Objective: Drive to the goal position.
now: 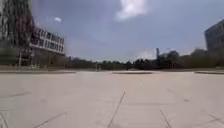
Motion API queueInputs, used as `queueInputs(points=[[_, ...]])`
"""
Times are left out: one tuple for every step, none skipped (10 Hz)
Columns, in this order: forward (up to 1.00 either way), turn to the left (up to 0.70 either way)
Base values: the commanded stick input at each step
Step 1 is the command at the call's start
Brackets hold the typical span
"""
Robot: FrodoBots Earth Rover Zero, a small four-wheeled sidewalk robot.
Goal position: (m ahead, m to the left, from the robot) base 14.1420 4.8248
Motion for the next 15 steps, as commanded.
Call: queueInputs(points=[[0.7,0.0],[0.7,0.0],[0.7,0.0],[0.7,0.0],[0.7,0.0],[0.7,0.0],[0.7,0.0],[0.7,0.0],[0.7,0.0],[0.7,0.0],[0.7,0.0],[0.7,0.0],[0.7,0.0],[0.7,0.0],[0.7,0.0]])
